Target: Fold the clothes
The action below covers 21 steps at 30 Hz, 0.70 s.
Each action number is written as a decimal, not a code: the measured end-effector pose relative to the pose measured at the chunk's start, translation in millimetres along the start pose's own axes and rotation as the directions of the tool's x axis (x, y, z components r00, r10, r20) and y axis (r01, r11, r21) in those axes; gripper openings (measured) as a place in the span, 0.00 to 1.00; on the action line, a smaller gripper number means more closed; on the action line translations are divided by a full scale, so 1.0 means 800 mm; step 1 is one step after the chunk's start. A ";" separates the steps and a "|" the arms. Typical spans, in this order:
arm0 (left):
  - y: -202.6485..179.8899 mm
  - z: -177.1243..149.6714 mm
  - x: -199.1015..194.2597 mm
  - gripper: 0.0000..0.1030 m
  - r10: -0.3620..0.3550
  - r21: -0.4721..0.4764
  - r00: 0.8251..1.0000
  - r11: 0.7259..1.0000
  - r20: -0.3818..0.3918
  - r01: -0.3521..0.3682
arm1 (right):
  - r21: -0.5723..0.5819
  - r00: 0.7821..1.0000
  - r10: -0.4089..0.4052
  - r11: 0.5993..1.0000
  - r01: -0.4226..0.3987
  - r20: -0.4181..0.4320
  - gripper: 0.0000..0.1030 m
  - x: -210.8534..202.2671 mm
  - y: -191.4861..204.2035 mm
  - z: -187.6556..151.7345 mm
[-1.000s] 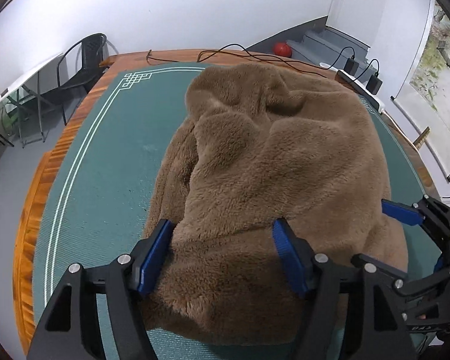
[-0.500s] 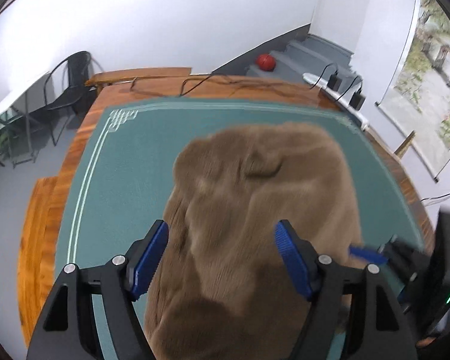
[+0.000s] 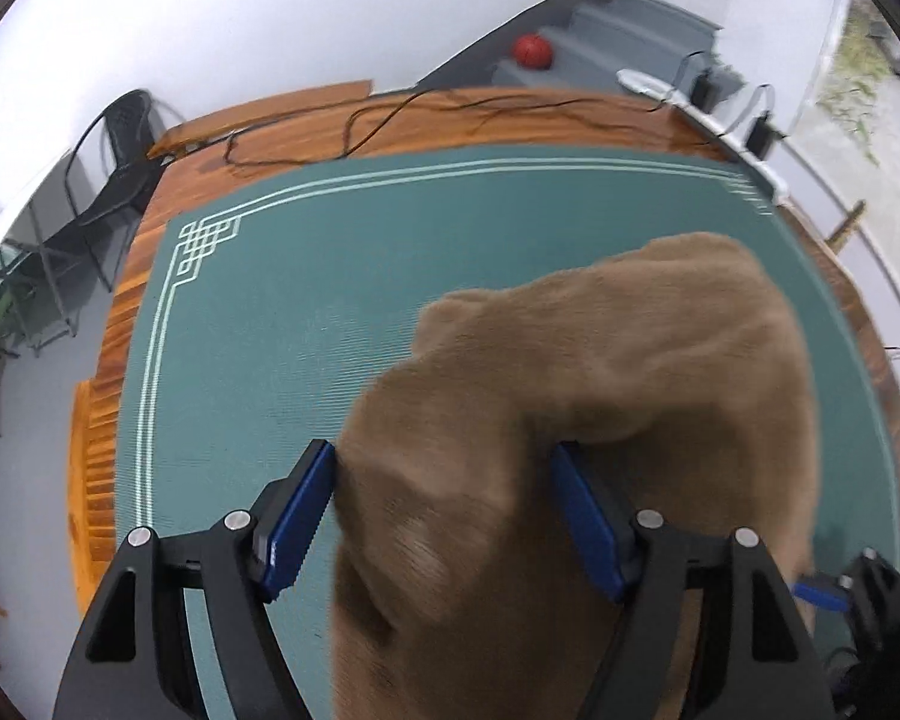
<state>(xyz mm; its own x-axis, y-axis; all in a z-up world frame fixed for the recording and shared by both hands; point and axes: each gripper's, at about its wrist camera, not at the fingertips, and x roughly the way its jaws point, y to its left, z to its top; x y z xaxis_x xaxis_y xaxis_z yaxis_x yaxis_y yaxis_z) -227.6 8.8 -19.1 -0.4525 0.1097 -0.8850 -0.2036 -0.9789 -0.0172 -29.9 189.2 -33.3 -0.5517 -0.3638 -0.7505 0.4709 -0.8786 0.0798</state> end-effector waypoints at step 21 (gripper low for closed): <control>0.020 -0.038 -0.025 0.76 -0.008 -0.026 0.998 1.000 0.058 0.010 | 0.028 0.999 -0.022 0.999 0.023 -0.027 0.76 -0.010 0.011 0.014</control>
<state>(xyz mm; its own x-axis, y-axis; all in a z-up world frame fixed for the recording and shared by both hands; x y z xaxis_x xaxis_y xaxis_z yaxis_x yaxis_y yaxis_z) -195.8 -14.0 -15.9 -0.5005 0.1274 -0.8563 -0.1853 -0.9820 -0.0378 -28.8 181.0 -18.9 -0.5433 -0.3361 -0.7693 0.4387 -0.8950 0.0812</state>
